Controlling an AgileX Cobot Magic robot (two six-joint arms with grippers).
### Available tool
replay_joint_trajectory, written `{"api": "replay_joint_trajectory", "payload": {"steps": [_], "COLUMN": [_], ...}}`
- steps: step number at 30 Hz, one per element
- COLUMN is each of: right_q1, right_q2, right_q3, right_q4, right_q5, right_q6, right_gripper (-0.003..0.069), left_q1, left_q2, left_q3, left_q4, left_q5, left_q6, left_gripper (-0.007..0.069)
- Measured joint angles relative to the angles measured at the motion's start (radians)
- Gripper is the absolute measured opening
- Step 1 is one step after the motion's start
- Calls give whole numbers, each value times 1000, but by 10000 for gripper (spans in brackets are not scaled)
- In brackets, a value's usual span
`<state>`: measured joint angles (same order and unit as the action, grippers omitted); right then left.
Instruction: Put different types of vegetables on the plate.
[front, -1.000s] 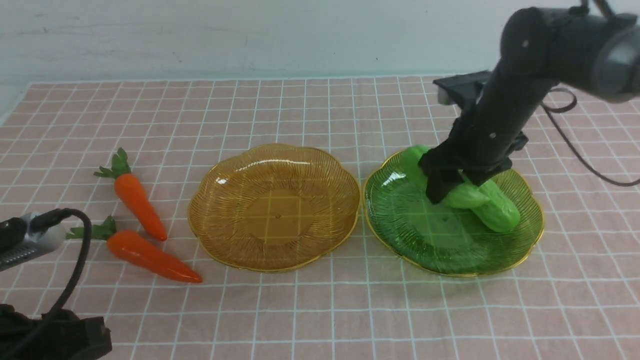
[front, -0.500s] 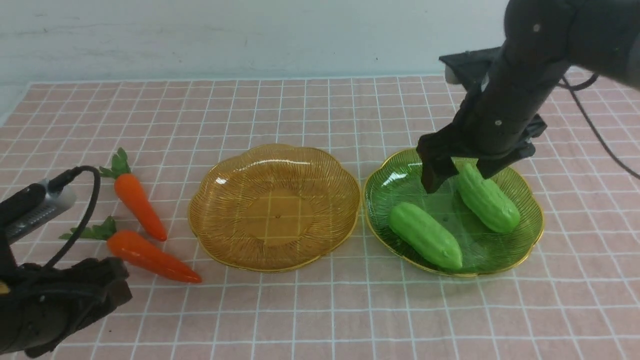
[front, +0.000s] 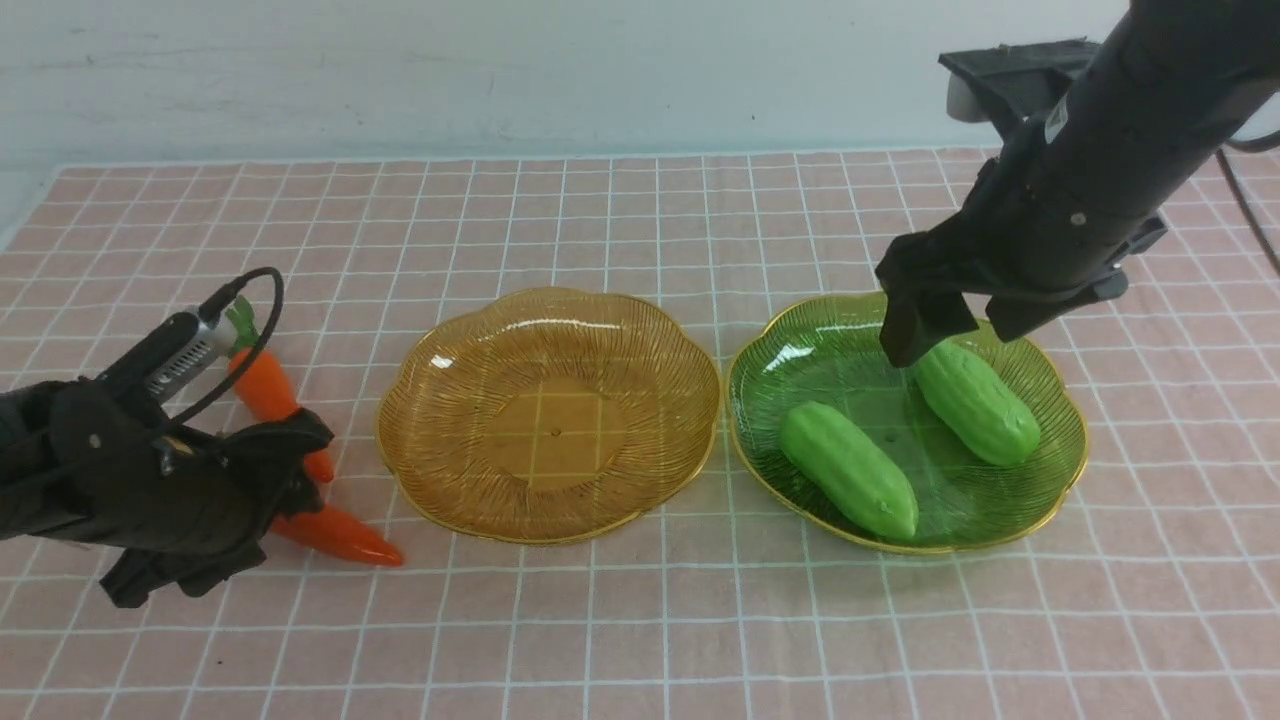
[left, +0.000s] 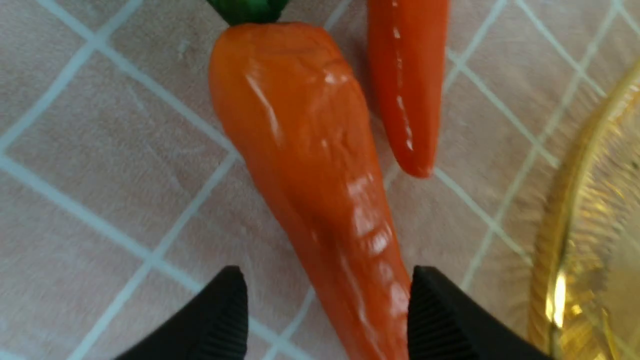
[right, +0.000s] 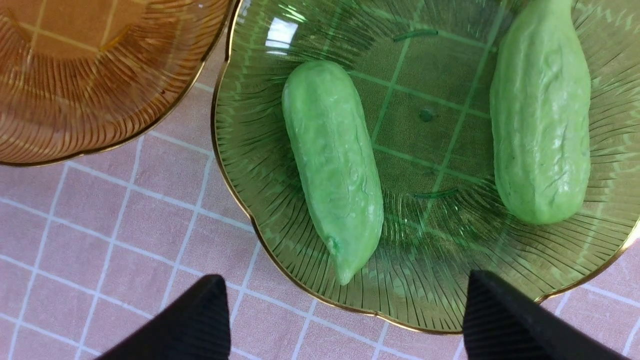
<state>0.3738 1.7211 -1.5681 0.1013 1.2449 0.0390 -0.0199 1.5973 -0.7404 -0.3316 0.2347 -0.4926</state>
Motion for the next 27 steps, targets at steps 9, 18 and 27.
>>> {"api": "replay_joint_trajectory", "payload": {"steps": [9, 18, 27], "right_q1": [0, 0, 0], "right_q2": [0, 0, 0], "right_q3": [0, 1, 5], "right_q4": [0, 0, 0], "right_q5": [0, 0, 0], "right_q6": [0, 0, -6], "right_gripper": [568, 568, 568], "left_q1": [0, 1, -14], "left_q2": [116, 117, -93], "left_q3": [-28, -30, -148], "left_q4": [-4, 2, -8], "left_q5": [-87, -52, 288], "left_q6": [-38, -37, 201], "left_gripper": [398, 181, 174]}}
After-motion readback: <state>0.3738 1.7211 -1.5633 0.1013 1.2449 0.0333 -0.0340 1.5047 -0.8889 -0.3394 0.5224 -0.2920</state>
